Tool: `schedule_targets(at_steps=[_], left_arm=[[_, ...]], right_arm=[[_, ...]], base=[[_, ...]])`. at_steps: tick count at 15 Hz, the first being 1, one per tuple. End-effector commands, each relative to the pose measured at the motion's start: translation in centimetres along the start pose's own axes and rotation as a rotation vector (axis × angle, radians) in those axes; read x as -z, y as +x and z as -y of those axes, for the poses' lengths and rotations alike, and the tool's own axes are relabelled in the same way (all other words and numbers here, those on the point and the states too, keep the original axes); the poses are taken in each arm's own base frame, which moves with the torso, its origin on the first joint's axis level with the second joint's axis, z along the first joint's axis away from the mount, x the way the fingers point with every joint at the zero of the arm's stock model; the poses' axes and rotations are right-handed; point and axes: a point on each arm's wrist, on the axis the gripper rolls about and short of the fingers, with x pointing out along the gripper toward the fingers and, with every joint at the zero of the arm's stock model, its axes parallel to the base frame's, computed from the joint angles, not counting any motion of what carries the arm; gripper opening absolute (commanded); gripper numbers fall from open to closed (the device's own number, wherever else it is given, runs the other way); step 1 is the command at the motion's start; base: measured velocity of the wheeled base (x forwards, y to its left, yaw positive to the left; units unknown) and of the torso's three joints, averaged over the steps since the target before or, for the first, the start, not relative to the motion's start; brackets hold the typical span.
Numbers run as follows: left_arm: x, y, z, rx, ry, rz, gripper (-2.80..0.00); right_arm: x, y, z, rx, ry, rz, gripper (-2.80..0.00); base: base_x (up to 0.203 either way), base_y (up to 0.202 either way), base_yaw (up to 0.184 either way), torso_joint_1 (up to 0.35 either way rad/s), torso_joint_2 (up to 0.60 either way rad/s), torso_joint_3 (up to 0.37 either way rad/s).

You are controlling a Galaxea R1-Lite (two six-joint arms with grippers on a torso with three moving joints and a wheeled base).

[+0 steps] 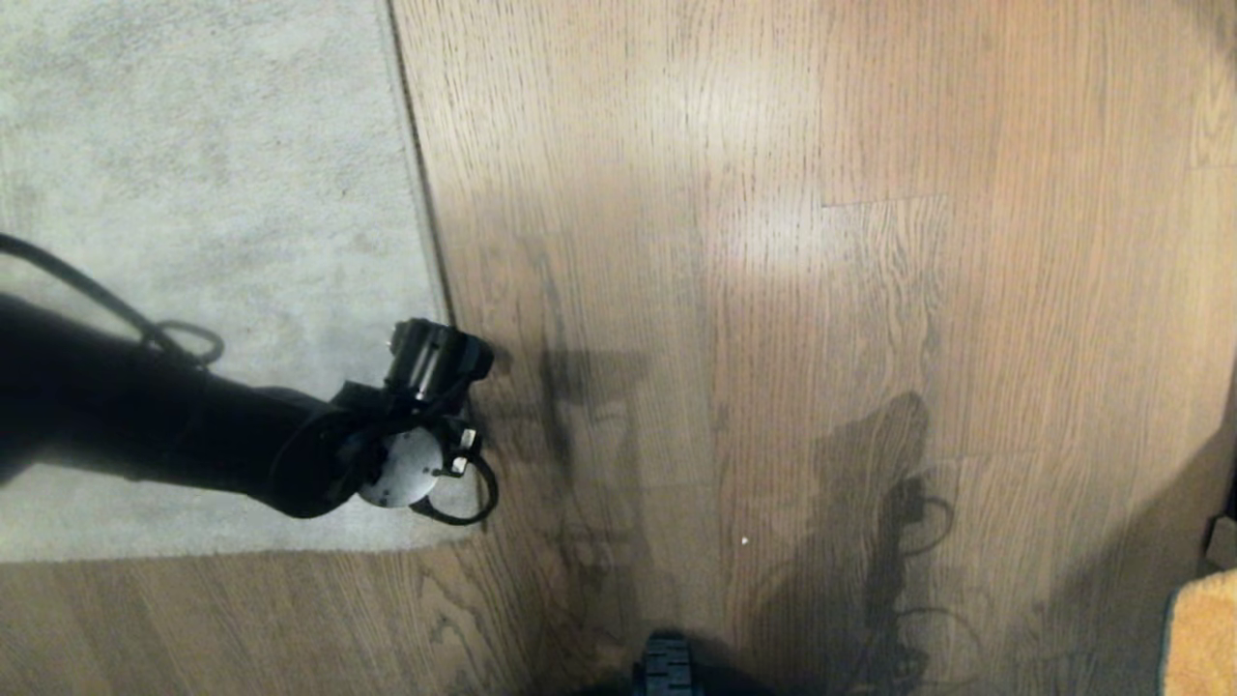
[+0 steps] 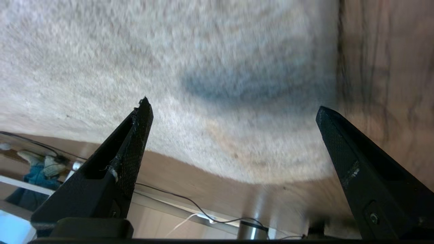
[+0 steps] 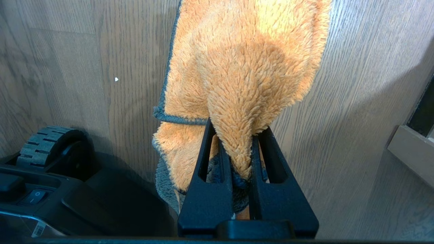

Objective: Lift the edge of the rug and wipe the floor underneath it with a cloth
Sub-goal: Lift up the carpet

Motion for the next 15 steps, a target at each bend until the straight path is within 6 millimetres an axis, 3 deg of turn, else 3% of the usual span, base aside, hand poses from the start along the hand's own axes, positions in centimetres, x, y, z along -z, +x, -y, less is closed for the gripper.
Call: schedule_targets(at_steps=[1,8,15], left_arm=[[-0.1,0.8,0.3,-0.011,0.001,-0.009,0.00],[-0.2,0.8,0.2,-0.017,-0.002,-0.008,0.00],[-1.1,0.1,1.2,0.016,-0.011,0.028,0.00]], right_arm=[[0.0,0.0,0.0,-0.001,-0.001,-0.001,-2.80],[0.0,0.0,0.0,-0.001,-0.001,-0.001,-2.80],[0.0,0.0,0.0,-0.001,-0.001,-0.001,-2.80]], base=[[0.000,0.000,0.000,0.000,0.00,0.000],[0.000,0.000,0.000,0.000,0.00,0.000],[0.000,0.000,0.000,0.000,0.00,0.000]])
